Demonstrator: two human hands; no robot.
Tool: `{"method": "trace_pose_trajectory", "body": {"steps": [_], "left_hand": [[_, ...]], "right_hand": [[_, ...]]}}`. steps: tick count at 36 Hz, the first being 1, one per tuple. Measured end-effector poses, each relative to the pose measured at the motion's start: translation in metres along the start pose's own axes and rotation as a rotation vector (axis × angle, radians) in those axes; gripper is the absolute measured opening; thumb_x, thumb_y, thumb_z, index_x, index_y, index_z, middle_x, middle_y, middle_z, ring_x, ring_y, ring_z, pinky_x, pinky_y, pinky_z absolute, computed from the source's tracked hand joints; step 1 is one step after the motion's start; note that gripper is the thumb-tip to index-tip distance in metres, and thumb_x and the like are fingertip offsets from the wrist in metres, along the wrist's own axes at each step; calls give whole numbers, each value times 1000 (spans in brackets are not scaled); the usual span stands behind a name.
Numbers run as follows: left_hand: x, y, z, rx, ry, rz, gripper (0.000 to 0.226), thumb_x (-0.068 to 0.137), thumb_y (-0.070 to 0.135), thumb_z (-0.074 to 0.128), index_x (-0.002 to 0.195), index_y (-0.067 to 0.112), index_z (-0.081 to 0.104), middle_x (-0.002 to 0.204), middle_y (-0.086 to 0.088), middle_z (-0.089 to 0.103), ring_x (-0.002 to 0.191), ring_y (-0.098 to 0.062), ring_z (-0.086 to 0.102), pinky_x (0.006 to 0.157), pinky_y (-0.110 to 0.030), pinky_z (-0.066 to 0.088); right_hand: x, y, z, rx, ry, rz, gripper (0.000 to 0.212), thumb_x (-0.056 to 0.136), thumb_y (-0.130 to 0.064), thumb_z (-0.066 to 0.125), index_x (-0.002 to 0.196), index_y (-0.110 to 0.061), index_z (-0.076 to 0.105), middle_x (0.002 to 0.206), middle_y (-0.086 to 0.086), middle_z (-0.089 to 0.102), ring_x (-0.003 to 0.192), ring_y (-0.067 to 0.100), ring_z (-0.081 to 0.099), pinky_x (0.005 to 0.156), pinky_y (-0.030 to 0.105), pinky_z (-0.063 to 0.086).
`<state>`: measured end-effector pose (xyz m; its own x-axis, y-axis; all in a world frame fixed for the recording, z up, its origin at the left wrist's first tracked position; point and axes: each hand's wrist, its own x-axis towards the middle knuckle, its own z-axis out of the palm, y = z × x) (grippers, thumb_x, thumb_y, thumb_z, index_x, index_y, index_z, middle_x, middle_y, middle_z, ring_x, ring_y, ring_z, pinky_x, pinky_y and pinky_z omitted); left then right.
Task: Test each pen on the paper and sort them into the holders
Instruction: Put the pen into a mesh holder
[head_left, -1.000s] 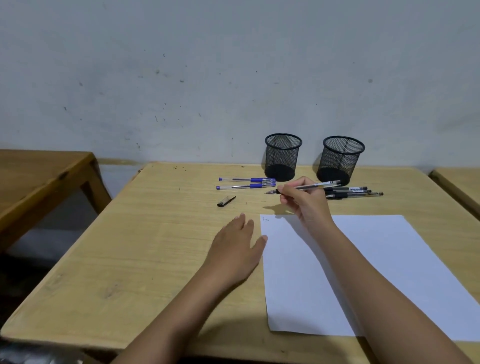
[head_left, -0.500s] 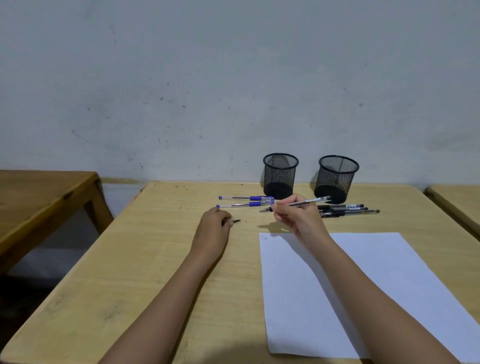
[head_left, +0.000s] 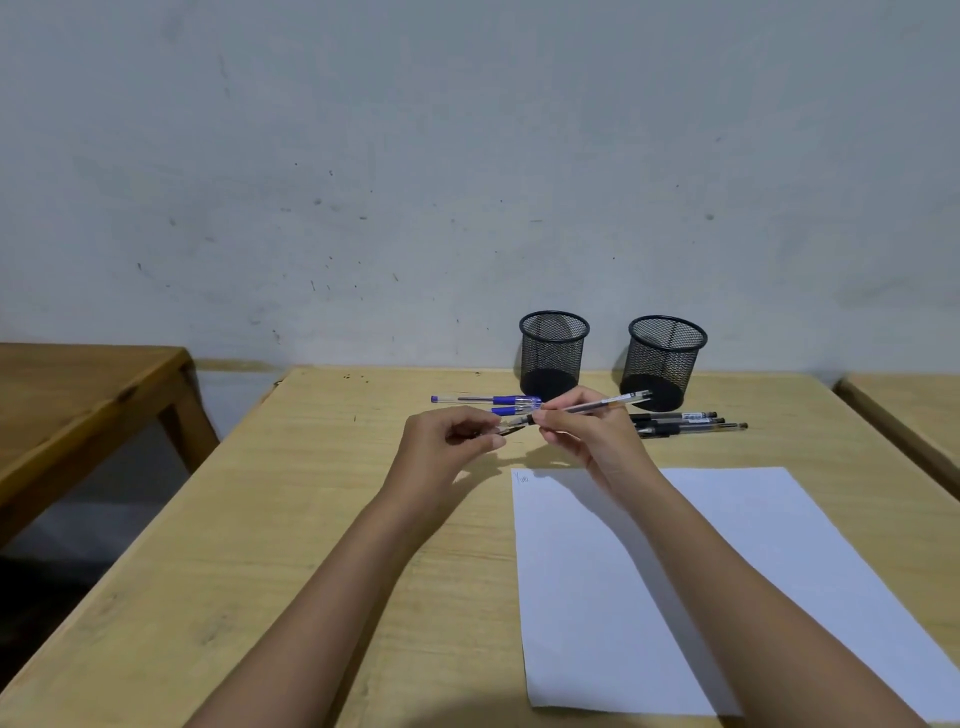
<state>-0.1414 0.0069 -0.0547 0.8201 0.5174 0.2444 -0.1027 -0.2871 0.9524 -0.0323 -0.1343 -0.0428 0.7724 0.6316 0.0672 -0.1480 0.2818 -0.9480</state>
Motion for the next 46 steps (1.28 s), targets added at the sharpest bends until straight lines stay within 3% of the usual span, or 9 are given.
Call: {"method": "trace_pose_trajectory", "body": {"steps": [10, 18, 25, 28, 32, 37, 41, 44, 46], "left_hand": [[0, 14, 5, -98, -65, 33, 19, 67, -6, 76, 76, 10, 73, 68, 6, 72, 69, -4, 68, 67, -13, 49], [-1, 20, 10, -202, -94, 73, 20, 70, -12, 70, 78, 7, 71, 69, 7, 73, 70, -4, 68, 68, -13, 51], [11, 26, -2, -140, -95, 78, 15, 71, -4, 74, 79, 8, 73, 76, 2, 74, 75, -9, 67, 73, -17, 52], [12, 25, -14, -115, -88, 58, 13, 72, -3, 74, 81, 7, 73, 81, -3, 74, 77, -11, 65, 74, -17, 52], [15, 31, -27, -25, -123, 39, 13, 71, 2, 76, 84, 5, 73, 87, -12, 73, 77, -14, 63, 72, -17, 49], [29, 48, -31, 34, -160, 47, 14, 72, 2, 76, 85, 5, 72, 77, -5, 70, 67, -5, 60, 60, -11, 44], [43, 60, -21, 32, -191, 110, 20, 73, 0, 75, 92, 6, 70, 79, -11, 68, 70, -9, 60, 66, -14, 47], [55, 70, -8, 24, -181, 168, 23, 75, 6, 74, 98, 9, 70, 88, -15, 70, 80, -14, 63, 79, -23, 53], [66, 72, 0, -17, -173, 179, 19, 80, 11, 70, 99, 10, 69, 88, -9, 72, 85, -12, 66, 83, -22, 53]], "right_hand": [[-4, -6, -2, -67, -80, 2, 14, 71, 12, 68, 71, -1, 61, 63, 6, 65, 59, 12, 63, 60, 17, 53], [-10, -15, -1, -62, -84, -44, 16, 72, 11, 66, 71, -4, 61, 63, 2, 64, 57, 8, 61, 58, 16, 51], [-9, -30, -4, -41, -124, -62, 6, 77, 4, 64, 82, 2, 65, 70, 5, 69, 66, 12, 66, 66, 16, 53], [-9, -35, -13, -17, -88, -66, 10, 76, 4, 65, 76, -3, 71, 71, 6, 70, 68, 14, 67, 68, 18, 54], [-13, -37, -19, -246, -104, -83, 10, 68, -2, 73, 70, -12, 75, 69, 2, 71, 67, 11, 65, 66, 18, 53], [-11, -42, -15, -507, -138, -100, 15, 67, 7, 76, 79, 0, 71, 64, -2, 70, 60, 4, 64, 59, 12, 48], [-7, -48, -8, -808, -196, -119, 18, 68, -1, 78, 79, -13, 71, 69, 0, 66, 60, 3, 59, 64, 17, 50], [1, -54, -7, -901, -202, -176, 25, 70, -1, 75, 70, -24, 64, 66, -3, 60, 54, 3, 53, 60, 14, 46], [10, -58, -10, -902, -157, -195, 25, 71, 1, 73, 68, -21, 60, 65, -2, 58, 50, 3, 49, 57, 11, 43]]}}
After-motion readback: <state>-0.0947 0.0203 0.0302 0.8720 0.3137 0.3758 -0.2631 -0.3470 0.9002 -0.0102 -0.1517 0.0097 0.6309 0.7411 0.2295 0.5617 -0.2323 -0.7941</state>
